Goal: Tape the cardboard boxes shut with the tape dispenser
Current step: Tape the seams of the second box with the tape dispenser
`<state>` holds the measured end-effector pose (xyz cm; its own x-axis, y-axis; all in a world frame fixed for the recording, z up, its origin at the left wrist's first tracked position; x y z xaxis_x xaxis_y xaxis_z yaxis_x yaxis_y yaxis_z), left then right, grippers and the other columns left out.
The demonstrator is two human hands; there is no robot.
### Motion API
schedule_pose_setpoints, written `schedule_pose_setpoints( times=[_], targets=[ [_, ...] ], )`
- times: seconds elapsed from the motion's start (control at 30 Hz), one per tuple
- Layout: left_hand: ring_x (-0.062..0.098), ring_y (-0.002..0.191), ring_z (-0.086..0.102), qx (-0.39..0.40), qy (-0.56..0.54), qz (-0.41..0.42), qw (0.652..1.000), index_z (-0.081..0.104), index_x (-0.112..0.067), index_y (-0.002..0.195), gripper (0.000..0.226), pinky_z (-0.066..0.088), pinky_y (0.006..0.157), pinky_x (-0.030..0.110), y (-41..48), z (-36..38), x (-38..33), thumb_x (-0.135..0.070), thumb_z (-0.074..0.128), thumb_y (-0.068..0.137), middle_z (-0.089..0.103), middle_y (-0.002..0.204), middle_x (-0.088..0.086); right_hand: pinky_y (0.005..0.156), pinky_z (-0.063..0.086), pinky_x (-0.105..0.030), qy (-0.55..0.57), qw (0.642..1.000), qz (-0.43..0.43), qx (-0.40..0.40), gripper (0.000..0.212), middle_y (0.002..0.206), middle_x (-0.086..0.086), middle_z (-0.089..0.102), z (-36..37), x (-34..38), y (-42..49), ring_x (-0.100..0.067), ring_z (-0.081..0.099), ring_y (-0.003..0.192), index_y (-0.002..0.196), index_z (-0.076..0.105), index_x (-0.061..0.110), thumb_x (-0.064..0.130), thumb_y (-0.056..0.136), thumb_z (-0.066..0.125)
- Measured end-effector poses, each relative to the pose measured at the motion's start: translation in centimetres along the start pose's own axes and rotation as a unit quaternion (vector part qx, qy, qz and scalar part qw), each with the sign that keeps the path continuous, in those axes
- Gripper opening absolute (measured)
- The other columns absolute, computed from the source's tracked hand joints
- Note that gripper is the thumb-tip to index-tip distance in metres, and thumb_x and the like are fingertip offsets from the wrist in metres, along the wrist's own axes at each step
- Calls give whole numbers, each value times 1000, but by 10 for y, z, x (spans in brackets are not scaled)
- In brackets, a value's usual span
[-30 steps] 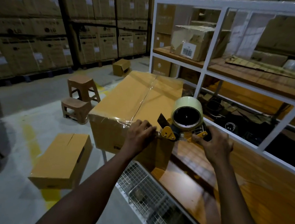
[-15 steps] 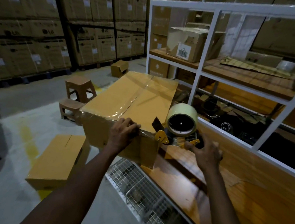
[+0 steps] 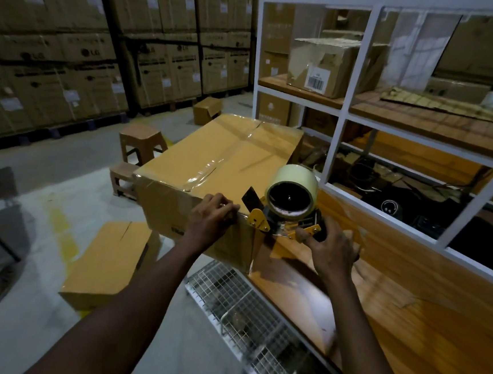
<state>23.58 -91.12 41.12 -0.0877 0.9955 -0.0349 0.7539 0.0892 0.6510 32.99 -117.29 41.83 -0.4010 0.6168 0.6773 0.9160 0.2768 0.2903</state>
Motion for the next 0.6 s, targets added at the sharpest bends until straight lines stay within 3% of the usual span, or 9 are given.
schedule_pose_setpoints(
  times=[0.1,0.23,0.4,0.6],
  targets=[
    [25,79,58,4,4,7,1000,72,-17,105,35,43,54,26,1,-1,-2,-24,86,73,65,97,8,80,18,-37,1,1000,-4,-9,52,99,9,54,-3,-5,-8,-26,40,106,109,56,31,67,72,52],
    [24,82,56,1,-2,-4,1000,69,-18,107,40,37,56,25,1,-3,-1,-20,86,72,64,99,8,85,23,-40,-11,999,-1,-31,58,110,-5,63,-30,-27,-10,-27,41,109,114,59,26,64,72,55],
    [26,84,57,4,-9,-15,1000,69,-16,110,43,43,55,28,0,0,-1,-17,86,71,63,101,9,84,24,-42,-29,998,22,-47,56,111,-8,64,-61,-68,-24,-30,42,109,114,59,24,62,72,60],
    [23,83,55,1,-17,-28,999,69,-18,108,36,43,55,28,0,1,-2,-23,85,76,62,99,7,87,27,-43,-79,997,16,4,55,108,-5,62,-20,-72,-28,-29,42,109,109,58,27,67,71,54]
  ],
)
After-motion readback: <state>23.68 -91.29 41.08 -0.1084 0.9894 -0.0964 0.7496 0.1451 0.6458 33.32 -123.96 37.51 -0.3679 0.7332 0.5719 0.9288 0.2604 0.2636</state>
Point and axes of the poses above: each hand's wrist, its own y-axis towards the middle knuckle, its own z-axis out of the palm, x = y × z, the point moved 10 cm from there along y, towards the middle knuckle
